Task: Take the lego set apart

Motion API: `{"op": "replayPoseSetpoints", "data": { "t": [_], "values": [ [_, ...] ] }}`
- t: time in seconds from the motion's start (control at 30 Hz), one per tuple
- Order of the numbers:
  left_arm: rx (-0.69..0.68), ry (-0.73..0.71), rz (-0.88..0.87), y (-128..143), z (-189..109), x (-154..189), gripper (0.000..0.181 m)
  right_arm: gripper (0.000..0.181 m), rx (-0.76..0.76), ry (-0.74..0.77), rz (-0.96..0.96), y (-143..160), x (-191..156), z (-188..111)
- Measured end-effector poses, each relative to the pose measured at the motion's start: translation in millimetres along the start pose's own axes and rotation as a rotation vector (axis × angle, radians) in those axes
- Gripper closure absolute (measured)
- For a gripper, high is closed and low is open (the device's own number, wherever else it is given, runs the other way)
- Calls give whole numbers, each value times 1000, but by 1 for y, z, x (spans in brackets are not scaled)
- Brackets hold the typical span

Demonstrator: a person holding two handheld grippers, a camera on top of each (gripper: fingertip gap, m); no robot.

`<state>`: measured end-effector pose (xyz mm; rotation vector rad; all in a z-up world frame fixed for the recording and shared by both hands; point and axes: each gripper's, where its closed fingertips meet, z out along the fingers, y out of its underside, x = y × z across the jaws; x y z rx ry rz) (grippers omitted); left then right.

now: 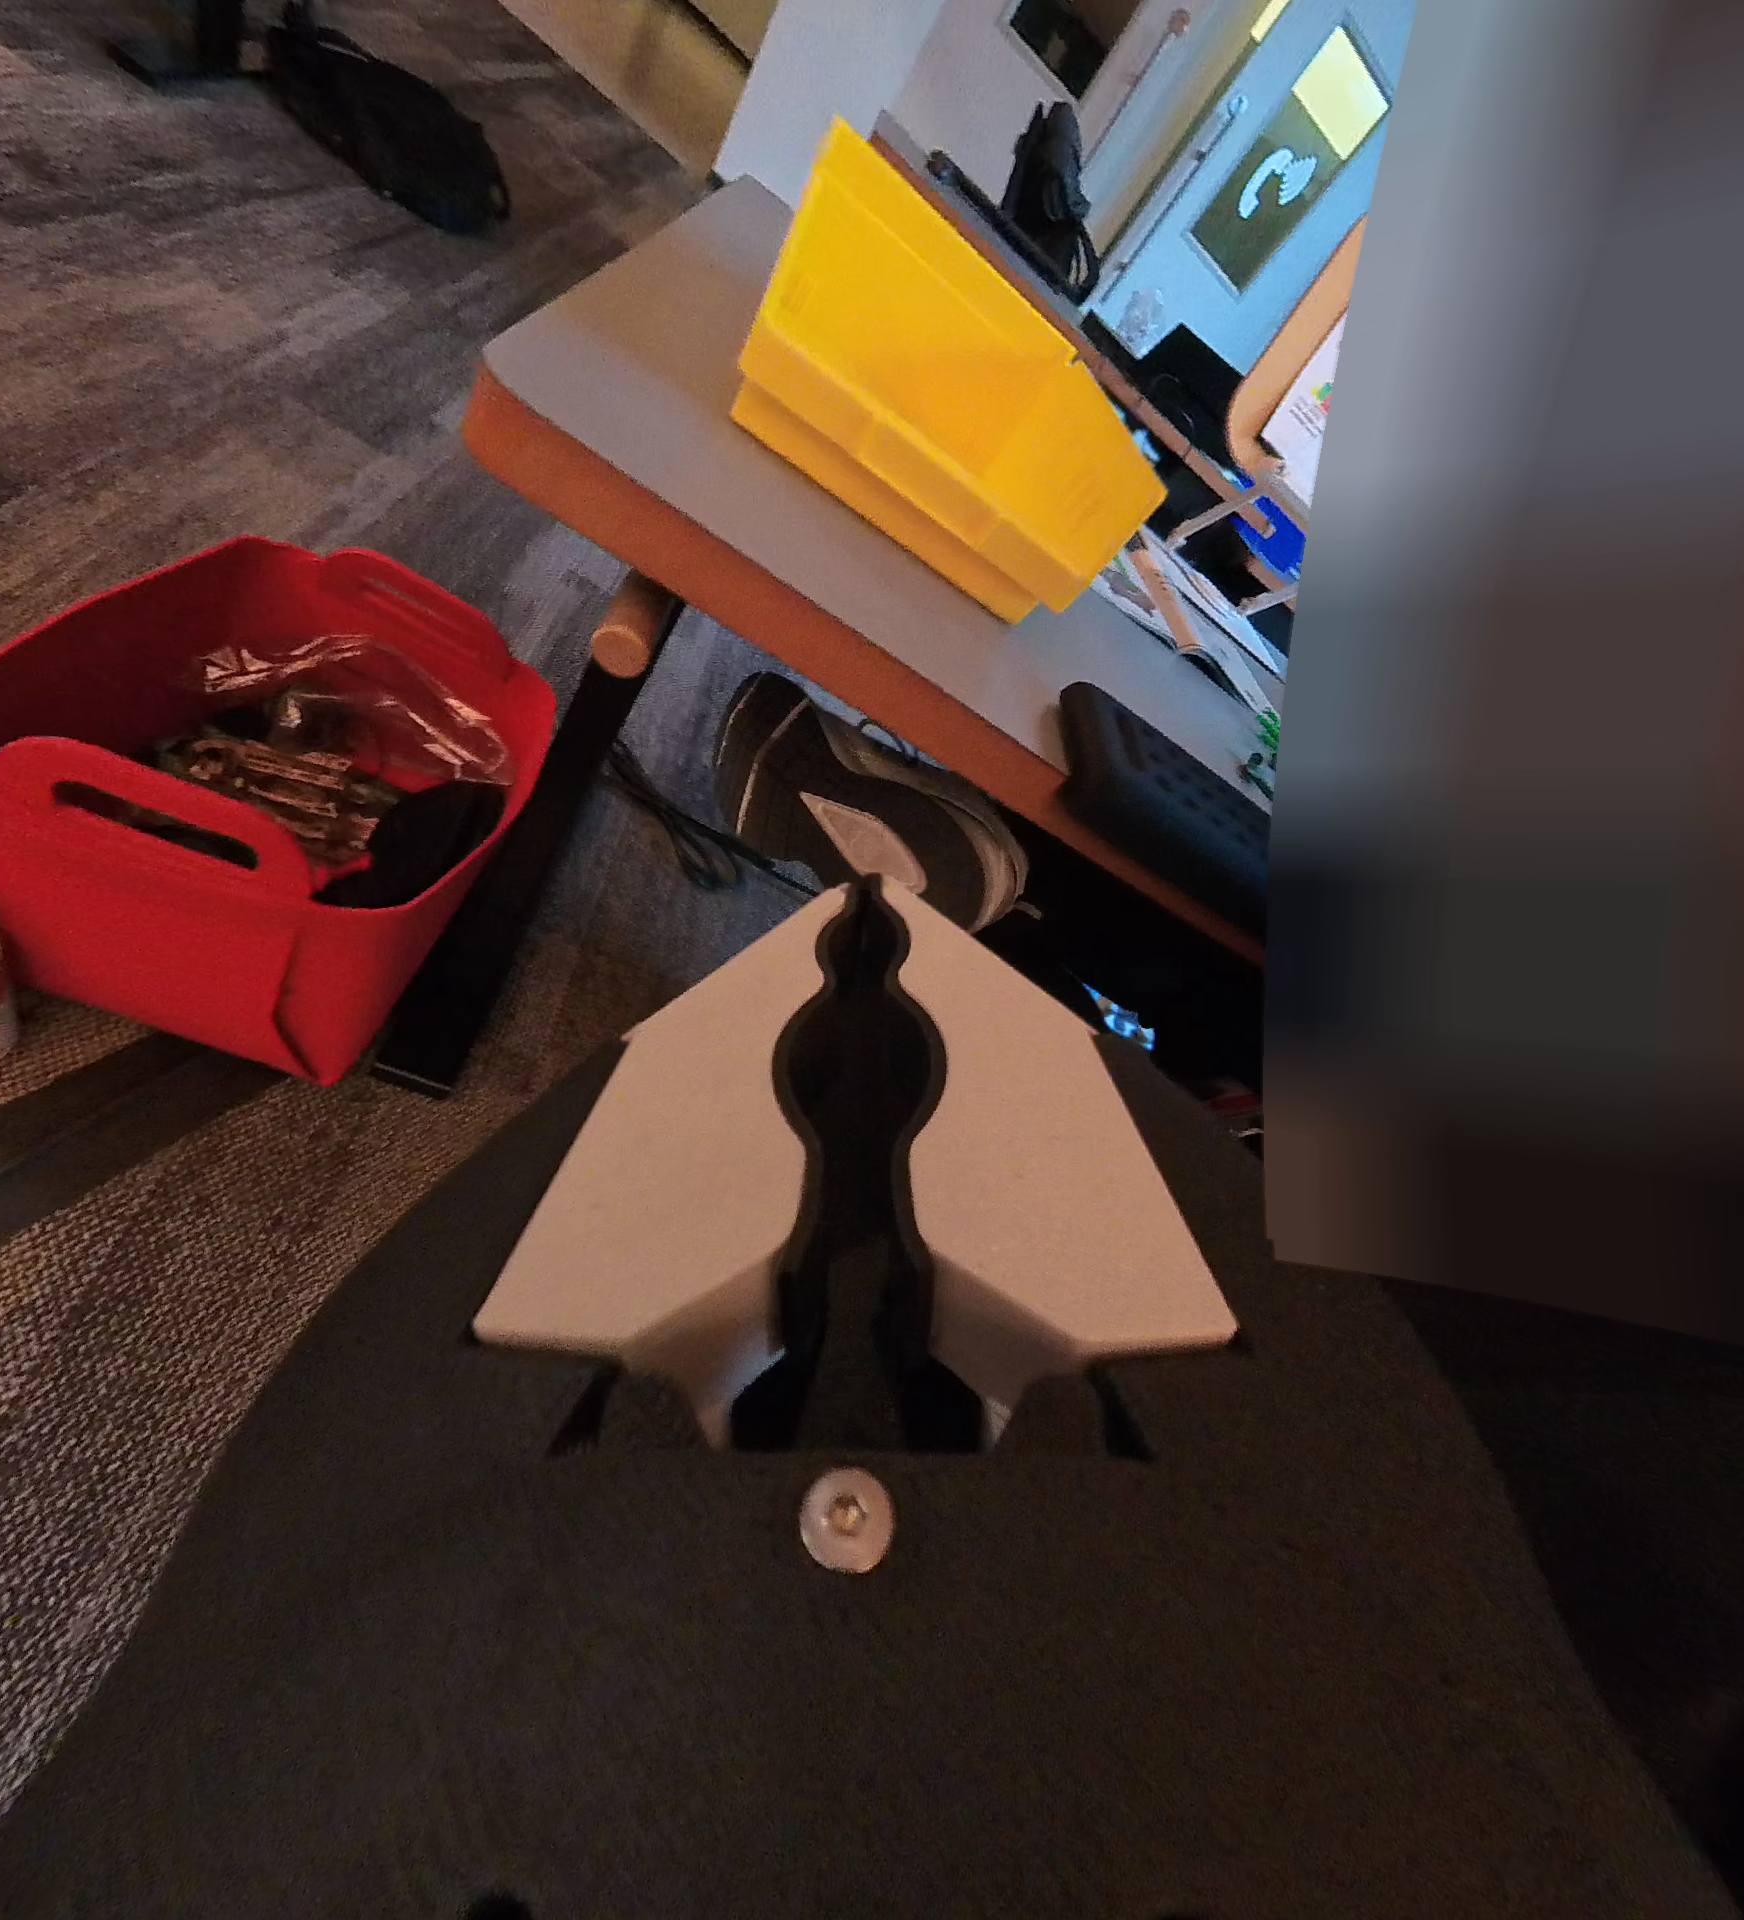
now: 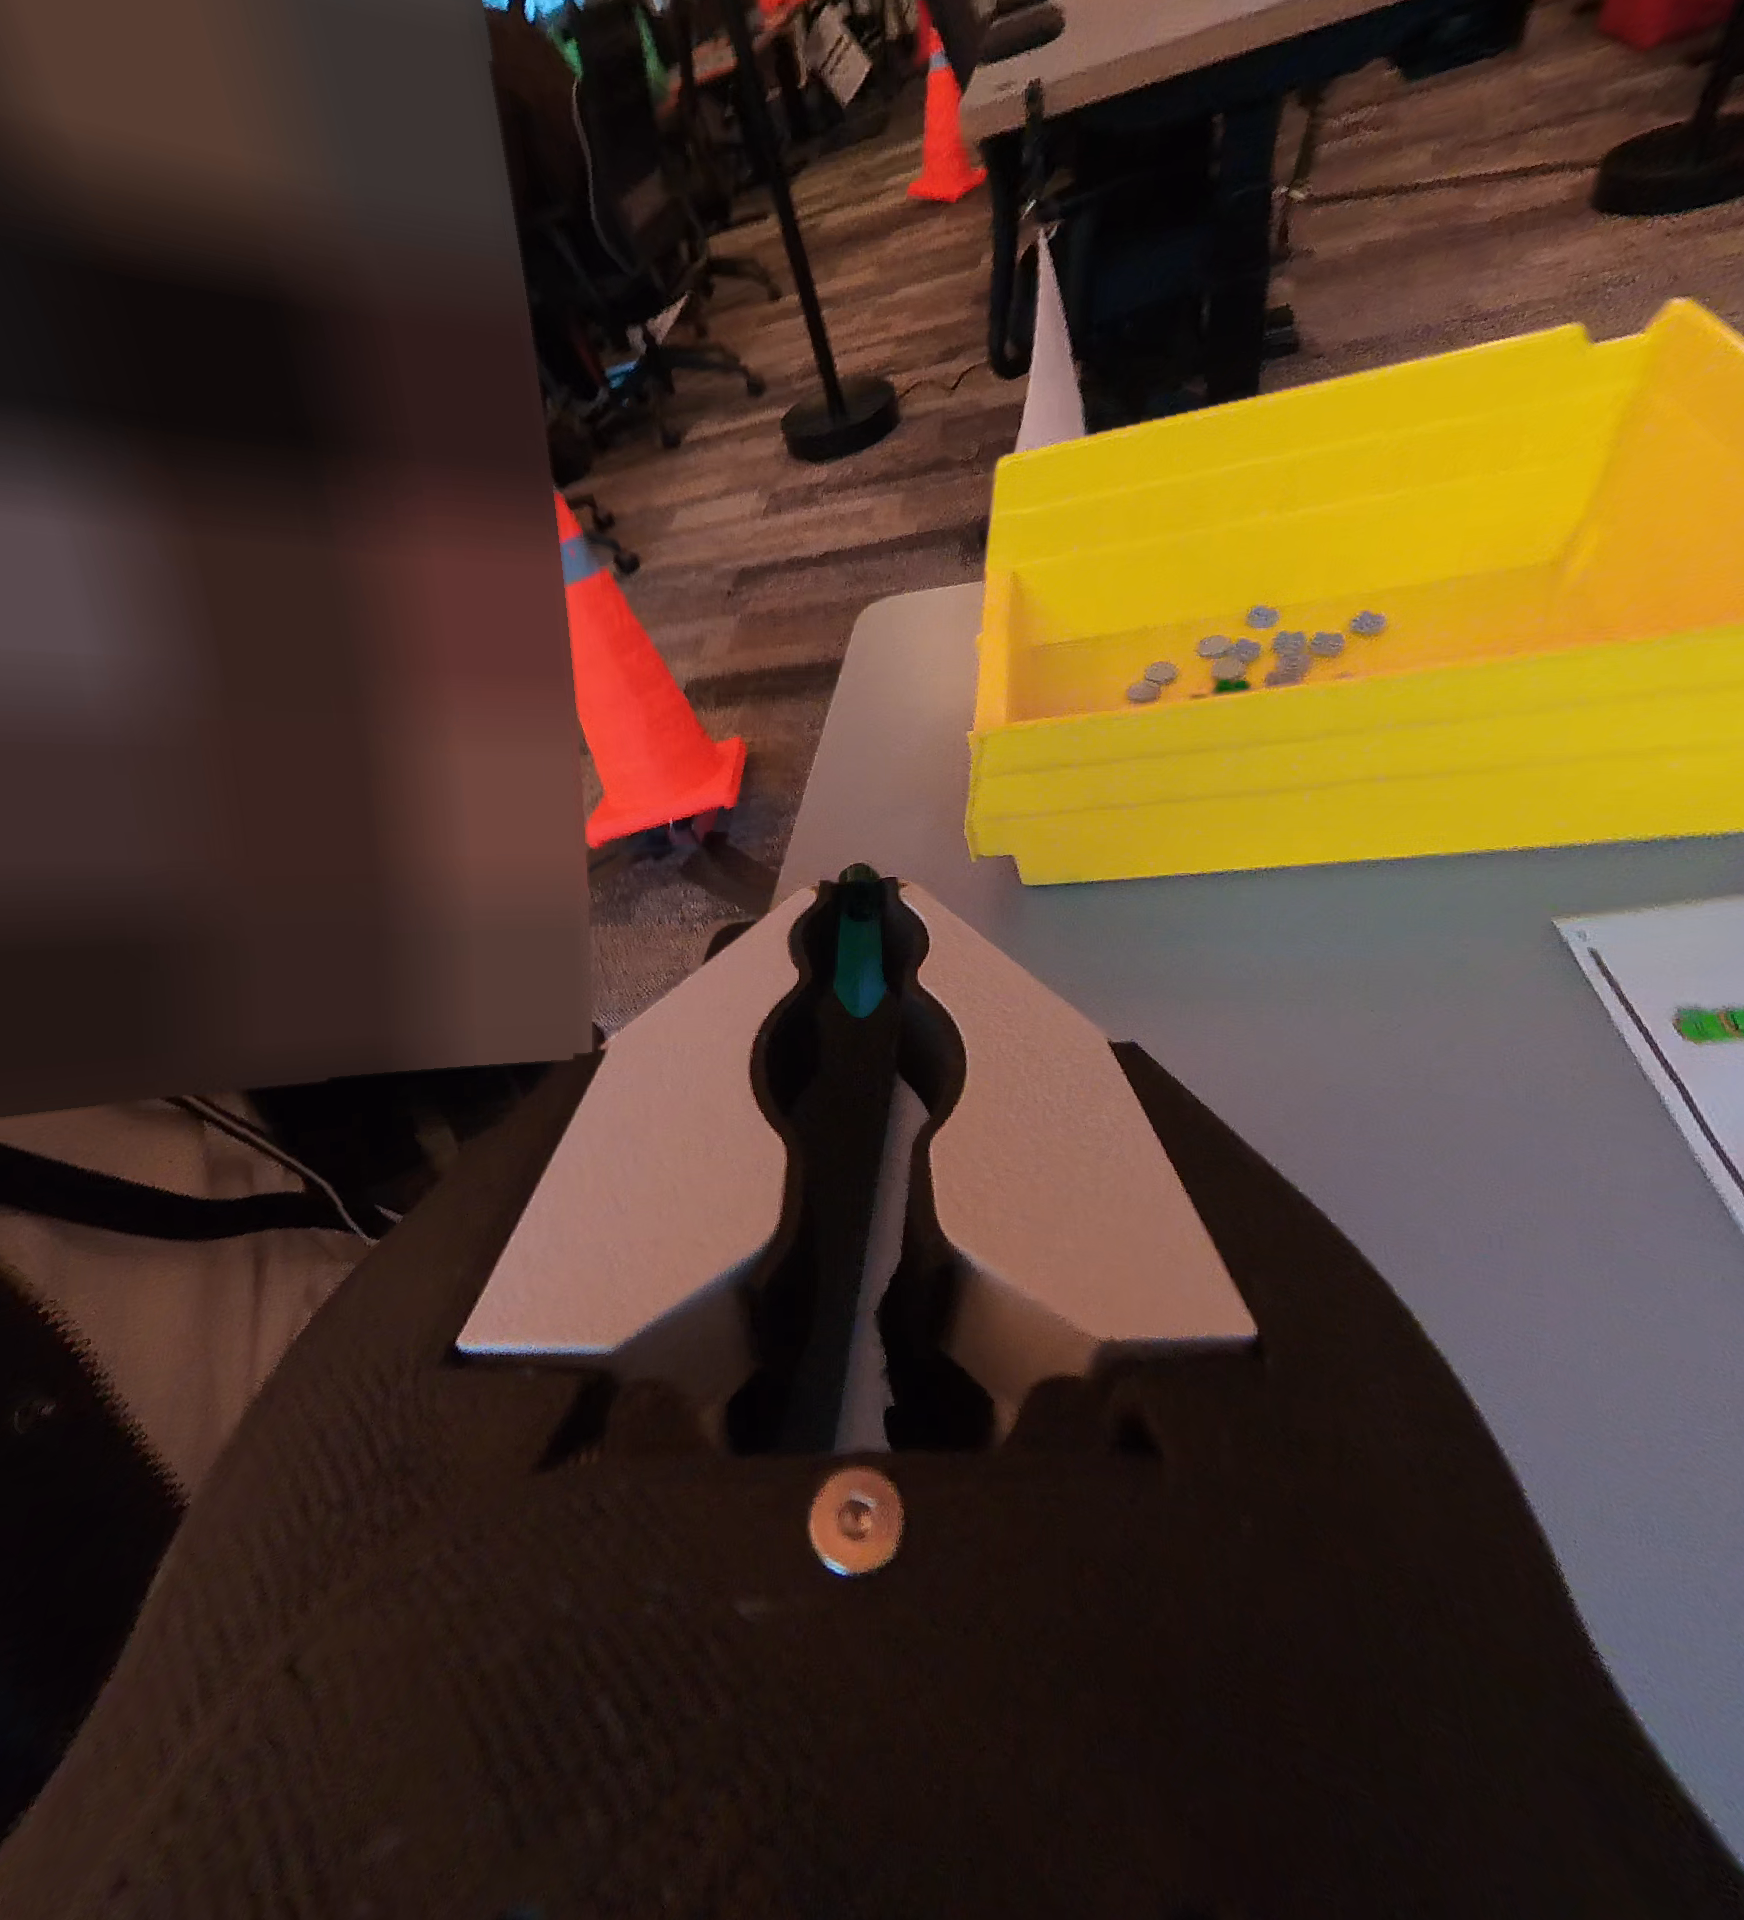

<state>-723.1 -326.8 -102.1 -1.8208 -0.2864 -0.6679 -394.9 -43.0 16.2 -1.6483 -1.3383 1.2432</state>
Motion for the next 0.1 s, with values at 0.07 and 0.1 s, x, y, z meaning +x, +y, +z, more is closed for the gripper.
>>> {"op": "replayPoseSetpoints", "data": {
  "t": [0.07, 0.1],
  "values": [
    [20, -27, -7, 4, -7, -9, 181, 175, -28, -17, -41, -4, -7, 15],
    [34, -36, -10, 5, -11, -12, 181, 175, -36, -33, -56, -7, -11, 23]
  ]
}}
